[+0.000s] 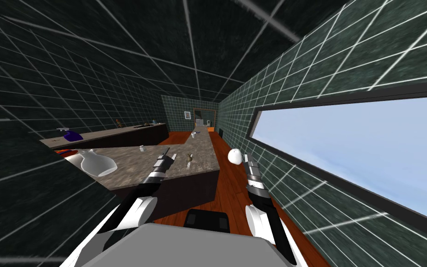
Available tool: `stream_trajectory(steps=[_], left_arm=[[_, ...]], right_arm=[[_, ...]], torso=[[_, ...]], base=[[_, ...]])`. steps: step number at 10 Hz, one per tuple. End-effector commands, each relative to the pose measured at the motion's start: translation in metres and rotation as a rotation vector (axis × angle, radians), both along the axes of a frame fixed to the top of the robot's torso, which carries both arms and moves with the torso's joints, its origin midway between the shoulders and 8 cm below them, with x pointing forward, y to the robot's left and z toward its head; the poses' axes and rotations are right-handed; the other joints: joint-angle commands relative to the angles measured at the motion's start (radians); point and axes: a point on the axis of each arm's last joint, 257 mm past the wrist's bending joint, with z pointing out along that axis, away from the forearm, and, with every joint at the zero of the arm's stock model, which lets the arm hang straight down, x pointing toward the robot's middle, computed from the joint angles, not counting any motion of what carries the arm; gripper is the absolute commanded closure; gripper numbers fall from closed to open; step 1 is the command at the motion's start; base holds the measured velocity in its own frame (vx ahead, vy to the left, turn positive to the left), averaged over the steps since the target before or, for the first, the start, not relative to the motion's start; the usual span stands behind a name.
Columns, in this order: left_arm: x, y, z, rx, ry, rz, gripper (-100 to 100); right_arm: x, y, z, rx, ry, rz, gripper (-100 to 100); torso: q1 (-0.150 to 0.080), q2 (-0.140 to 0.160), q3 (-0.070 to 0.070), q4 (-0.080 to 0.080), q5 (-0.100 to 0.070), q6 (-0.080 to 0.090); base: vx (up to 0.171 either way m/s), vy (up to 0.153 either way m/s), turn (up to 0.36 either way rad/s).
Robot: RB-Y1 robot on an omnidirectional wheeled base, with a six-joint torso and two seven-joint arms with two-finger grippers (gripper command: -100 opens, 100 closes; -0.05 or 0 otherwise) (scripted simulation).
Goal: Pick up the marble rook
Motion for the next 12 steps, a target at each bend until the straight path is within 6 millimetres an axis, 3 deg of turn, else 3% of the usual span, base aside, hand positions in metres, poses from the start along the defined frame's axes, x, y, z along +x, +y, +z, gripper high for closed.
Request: stream_trajectory(steps=[1,12], left_arm=[[0.004,0.013,-0.02,-0.027,0.072,-0.011,-100],[0.017,0.068,-0.089,-0.129,0.361,-0.008,-100]], right_arm=[[0.0,0.0,0.0,0.0,0.0,0.0,0],[0.0,0.0,0.0,0.0,0.0,0.0,0]], torso=[[0.0,0.0,0.0,0.0,0.0,0.0],[-0.002,0.0,0.0,0.0,0.0,0.0]], base=[[0.007,-0.018,-0.063],[0.004,-0.025,-0.046]])
